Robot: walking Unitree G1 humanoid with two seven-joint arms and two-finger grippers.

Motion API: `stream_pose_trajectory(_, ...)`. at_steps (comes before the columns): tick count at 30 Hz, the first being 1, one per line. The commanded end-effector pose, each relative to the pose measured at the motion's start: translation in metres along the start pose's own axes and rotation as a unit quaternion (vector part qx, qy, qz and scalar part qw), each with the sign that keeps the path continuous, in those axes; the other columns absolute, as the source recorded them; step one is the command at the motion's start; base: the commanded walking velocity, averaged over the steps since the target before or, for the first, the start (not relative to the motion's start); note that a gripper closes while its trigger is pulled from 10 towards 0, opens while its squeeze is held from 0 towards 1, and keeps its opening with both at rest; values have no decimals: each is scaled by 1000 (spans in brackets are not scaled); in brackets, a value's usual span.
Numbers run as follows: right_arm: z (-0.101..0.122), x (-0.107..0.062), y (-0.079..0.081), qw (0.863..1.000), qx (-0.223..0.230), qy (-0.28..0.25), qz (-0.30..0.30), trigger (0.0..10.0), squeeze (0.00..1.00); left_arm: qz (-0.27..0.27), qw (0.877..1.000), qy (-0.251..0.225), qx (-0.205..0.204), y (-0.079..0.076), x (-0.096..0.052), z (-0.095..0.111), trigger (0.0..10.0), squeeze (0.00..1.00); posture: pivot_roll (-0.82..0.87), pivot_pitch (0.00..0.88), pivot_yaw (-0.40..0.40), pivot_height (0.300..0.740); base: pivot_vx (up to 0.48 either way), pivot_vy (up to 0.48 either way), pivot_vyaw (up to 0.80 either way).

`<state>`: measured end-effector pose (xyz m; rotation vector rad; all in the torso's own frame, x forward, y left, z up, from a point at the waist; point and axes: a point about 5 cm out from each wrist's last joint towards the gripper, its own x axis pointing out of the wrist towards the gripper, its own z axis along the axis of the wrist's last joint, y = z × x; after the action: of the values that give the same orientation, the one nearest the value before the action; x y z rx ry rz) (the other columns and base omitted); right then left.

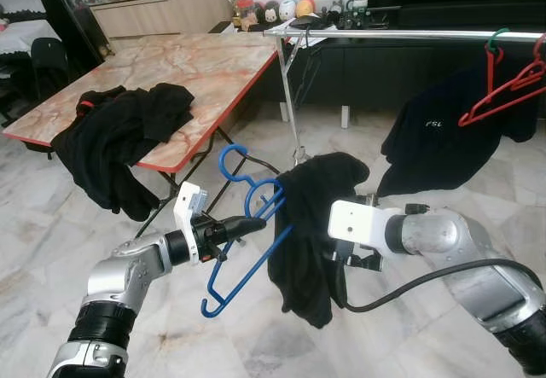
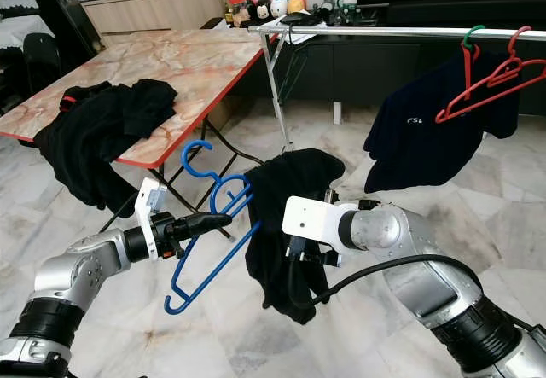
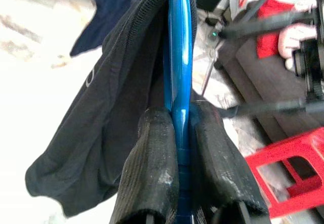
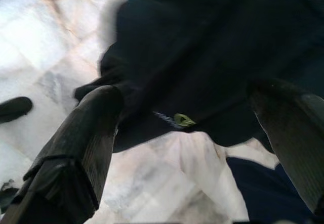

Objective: Hang hanger

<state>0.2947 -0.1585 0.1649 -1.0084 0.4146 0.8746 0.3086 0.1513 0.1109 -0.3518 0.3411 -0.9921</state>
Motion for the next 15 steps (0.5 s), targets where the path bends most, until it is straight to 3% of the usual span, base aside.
stream_pose_trajectory(1,6,-4,-5,1000,-1,-30,-2,10000,0,6,1000,-4,22,3,-9,6,10000,0,-169,9,224,740,0,0,0)
stream_pose_trajectory(6,11,-5,-3,997,27,-69,12,10000,0,8,1000,-4,21,3,-11,5,10000,0,-166,11,223,740,0,0,0)
stream_pose_trajectory(11,-3,-4,-18,999,8,-42,-29,10000,0,-22,1000,5,19,-3,-15,4,10000,0,-170,12,224,740,0,0,0)
stream_pose_trajectory(15,-3,-3,-22,998,-1,-53,-17,10000,0,-58,998,26,28,-11,-20,2,10000,0,-171,8,220,740,0,0,0)
